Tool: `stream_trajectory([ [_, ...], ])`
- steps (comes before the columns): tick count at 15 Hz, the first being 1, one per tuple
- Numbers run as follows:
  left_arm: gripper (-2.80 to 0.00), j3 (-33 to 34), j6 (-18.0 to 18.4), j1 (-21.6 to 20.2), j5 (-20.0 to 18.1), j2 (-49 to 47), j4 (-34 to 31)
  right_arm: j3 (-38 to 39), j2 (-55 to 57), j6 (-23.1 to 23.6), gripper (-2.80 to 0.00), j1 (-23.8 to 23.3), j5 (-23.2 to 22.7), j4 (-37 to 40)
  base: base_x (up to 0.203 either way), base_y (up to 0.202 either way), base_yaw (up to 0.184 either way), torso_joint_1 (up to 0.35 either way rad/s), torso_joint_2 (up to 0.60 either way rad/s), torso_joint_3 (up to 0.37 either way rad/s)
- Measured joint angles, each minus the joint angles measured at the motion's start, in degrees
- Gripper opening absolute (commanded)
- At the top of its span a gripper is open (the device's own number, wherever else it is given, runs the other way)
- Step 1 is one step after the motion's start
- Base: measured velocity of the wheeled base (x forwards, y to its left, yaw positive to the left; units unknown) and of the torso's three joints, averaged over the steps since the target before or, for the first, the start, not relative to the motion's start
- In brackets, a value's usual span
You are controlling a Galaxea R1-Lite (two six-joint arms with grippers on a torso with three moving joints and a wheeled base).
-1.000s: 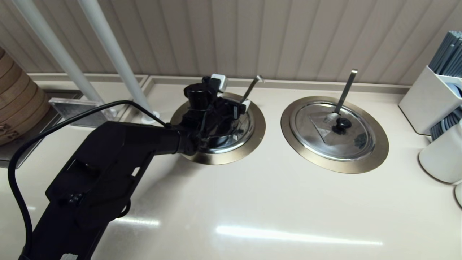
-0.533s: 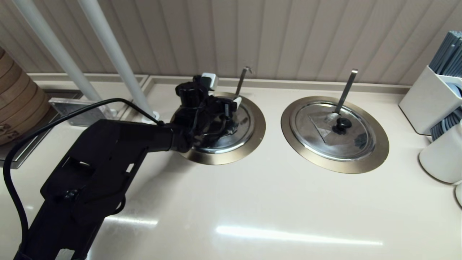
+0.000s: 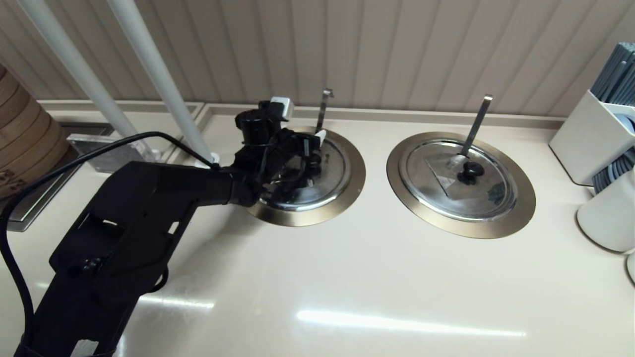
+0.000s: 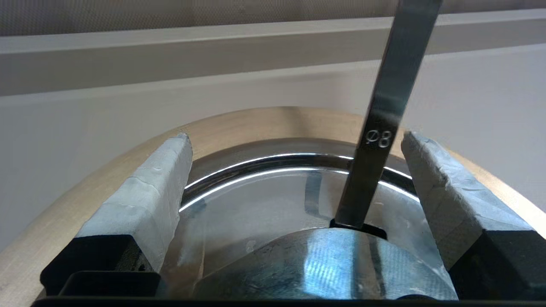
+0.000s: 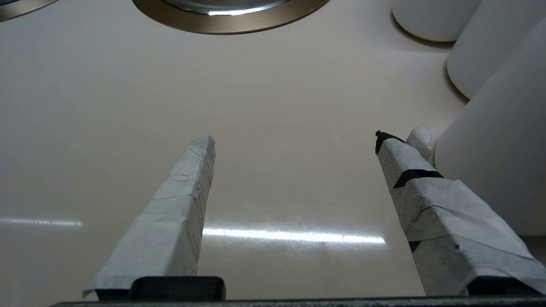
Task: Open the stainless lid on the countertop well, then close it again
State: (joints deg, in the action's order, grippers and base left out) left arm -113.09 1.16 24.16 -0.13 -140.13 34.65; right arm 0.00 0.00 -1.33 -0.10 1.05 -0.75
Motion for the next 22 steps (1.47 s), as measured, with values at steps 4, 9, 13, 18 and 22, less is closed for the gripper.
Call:
stream_trajectory([
  [4,0.00,1.5,-2.2,0.7,0.4,1.3,-0.5,0.0,0.0,0.0,0.00,0.0,0.0,0.0,0.000,0.000,0.000,0.000,0.00,0.000],
  [9,0.00,15.6,-3.3,1.1,0.5,8.9,-0.1,0.0,0.0,0.0,0.00,0.0,0.0,0.0,0.000,0.000,0.000,0.000,0.00,0.000],
  [13,0.00,31.3,-3.4,0.2,1.1,20.0,1.7,0.0,0.0,0.0,0.00,0.0,0.0,0.0,0.000,0.000,0.000,0.000,0.00,0.000],
  [18,-2.80,49.0,-3.4,-0.4,3.3,34.2,9.0,0.0,0.0,0.0,0.00,0.0,0.0,0.0,0.000,0.000,0.000,0.000,0.00,0.000],
  [22,-2.80,60.0,-3.2,-0.6,5.6,44.4,8.2,0.0,0.0,0.0,0.00,0.0,0.0,0.0,0.000,0.000,0.000,0.000,0.00,0.000],
])
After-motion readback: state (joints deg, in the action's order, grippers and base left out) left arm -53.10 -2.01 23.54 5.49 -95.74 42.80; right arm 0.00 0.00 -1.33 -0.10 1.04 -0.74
